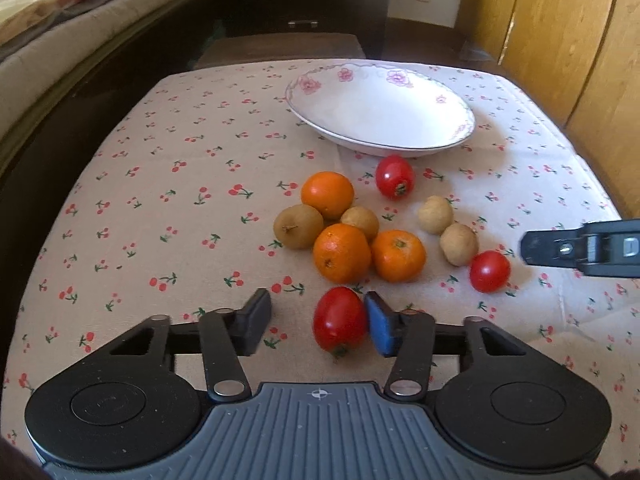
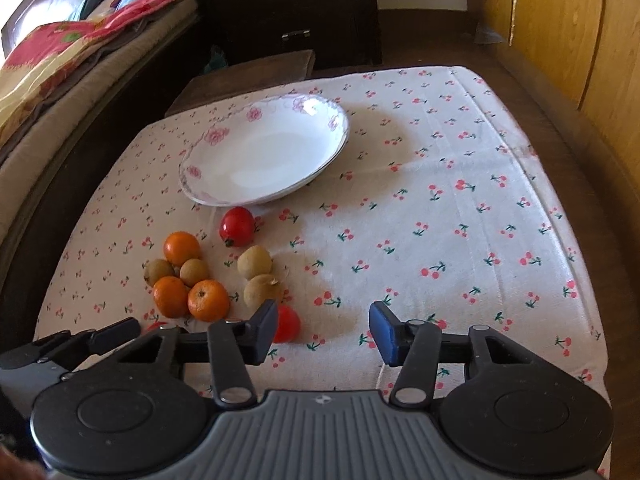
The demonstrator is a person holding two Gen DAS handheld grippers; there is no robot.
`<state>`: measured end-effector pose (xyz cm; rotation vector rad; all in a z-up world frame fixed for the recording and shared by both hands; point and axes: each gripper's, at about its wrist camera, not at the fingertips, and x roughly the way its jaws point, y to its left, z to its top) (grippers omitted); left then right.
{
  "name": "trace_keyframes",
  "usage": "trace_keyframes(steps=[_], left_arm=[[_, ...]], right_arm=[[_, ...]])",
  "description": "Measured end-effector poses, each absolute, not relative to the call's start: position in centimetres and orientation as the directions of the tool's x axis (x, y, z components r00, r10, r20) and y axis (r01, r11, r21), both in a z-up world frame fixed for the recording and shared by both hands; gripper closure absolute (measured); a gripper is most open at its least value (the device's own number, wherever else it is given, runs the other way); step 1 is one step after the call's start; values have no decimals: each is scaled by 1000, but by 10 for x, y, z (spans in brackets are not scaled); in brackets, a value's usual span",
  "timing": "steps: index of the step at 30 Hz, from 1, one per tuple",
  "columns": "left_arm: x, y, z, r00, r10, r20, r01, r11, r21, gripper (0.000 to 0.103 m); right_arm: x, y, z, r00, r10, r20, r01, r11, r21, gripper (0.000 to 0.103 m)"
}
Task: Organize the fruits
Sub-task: 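Grasp the large red tomato with the left tool while the right tool grasps a small red tomato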
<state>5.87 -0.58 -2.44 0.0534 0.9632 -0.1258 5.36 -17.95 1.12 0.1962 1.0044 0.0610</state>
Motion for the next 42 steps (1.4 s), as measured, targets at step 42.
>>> trace_keyframes(steps=[42], left_arm=[[48, 8, -26, 604, -100, -791, 166, 986, 2, 59]], right_arm=[[59, -148, -9, 503, 74, -861, -121, 993, 15, 76]])
